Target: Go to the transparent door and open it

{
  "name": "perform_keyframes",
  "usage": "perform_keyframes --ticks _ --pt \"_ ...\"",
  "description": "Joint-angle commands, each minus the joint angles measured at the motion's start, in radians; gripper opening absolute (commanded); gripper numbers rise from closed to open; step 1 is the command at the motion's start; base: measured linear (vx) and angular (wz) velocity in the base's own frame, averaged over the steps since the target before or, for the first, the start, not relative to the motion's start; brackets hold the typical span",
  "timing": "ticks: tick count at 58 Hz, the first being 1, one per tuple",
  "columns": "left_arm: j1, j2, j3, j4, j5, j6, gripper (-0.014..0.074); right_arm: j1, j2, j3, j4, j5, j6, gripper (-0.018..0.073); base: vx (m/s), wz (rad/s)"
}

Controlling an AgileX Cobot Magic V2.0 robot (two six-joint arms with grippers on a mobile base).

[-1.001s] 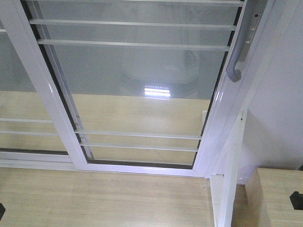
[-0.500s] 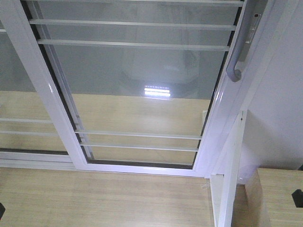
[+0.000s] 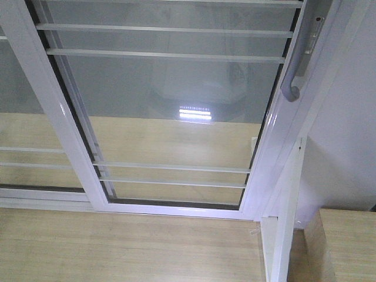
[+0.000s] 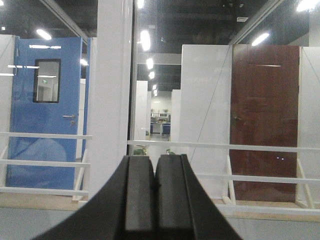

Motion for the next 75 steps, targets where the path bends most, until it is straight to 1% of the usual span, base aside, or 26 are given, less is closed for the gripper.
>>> perform_keyframes --ticks 1,6,9,12,16,19,24,30,35,39,43,47,52,54,62,68,75 --pt "-0.004 0.034 -0.100 0.005 0.003 -0.046 -0.0006 0.001 0.043 -0.163 -0.002 0.015 0.001 -0.0003 0.00 0.00" --pt "-0.004 0.080 -0.227 0.018 0.148 -0.037 -0.0006 0.001 0.098 -0.272 -0.002 0.100 -0.012 -0.0003 0.00 0.00" --pt "-0.004 0.123 -0.295 0.049 0.202 -0.037 -0.0006 0.001 0.152 -0.336 -0.005 0.133 -0.020 -0.0003 0.00 0.00" --pt "-0.004 0.176 -0.355 0.085 0.229 -0.038 -0.0006 0.001 0.205 -0.378 -0.006 0.130 -0.021 -0.0003 0.00 0.00" --pt "-0.004 0.258 -0.413 0.119 0.227 -0.038 -0.0006 0.001 0.282 -0.396 -0.009 0.097 -0.022 -0.0003 0.00 0.00" --pt "-0.004 0.323 -0.440 0.133 0.204 -0.038 -0.0006 0.001 0.336 -0.396 -0.019 0.070 -0.023 -0.0003 0.00 0.00" --pt "-0.004 0.408 -0.441 0.128 0.149 -0.042 -0.0003 0.001 0.422 -0.396 -0.017 0.040 -0.019 0.0000 0.00 0.00" --pt "-0.004 0.482 -0.442 0.124 0.153 -0.042 0.0004 0.001 0.509 -0.397 -0.030 0.040 -0.028 0.0015 0.00 0.00" --pt "-0.004 0.532 -0.442 0.121 0.146 -0.043 0.0018 0.001 0.557 -0.397 -0.036 0.040 -0.041 0.0053 0.00 0.00" --pt "-0.004 0.562 -0.442 0.100 0.140 -0.064 0.0035 0.001 0.593 -0.397 -0.033 0.031 -0.041 0.0099 0.00 0.00" --pt "-0.004 0.591 -0.442 0.068 0.140 -0.088 0.0065 0.001 0.621 -0.397 -0.029 0.019 -0.041 0.0157 0.00 0.00" --pt "-0.004 0.619 -0.442 0.055 0.141 -0.095 0.0105 0.001 0.641 -0.397 -0.021 0.014 -0.034 0.0211 0.00 0.00" --pt "-0.004 0.648 -0.442 0.046 0.142 -0.094 0.0181 0.001 0.668 -0.397 0.007 0.018 -0.004 0.0260 0.00 0.00" --pt "-0.004 0.659 -0.442 0.046 0.138 -0.094 0.0225 0.001 0.683 -0.397 0.030 0.021 0.013 0.0276 0.00 0.00" --pt "-0.004 0.687 -0.442 0.047 0.124 -0.094 0.0360 0.001 0.736 -0.397 0.030 0.021 0.015 0.0313 0.00 0.00" --pt "-0.004 0.695 -0.442 0.047 0.126 -0.093 0.0409 0.001 0.778 -0.397 0.020 0.021 -0.015 0.0340 0.00 0.00" --pt "-0.004 0.695 -0.442 0.048 0.129 -0.093 0.0413 0.001 0.831 -0.400 0.020 0.001 -0.018 0.0378 0.00 0.00"
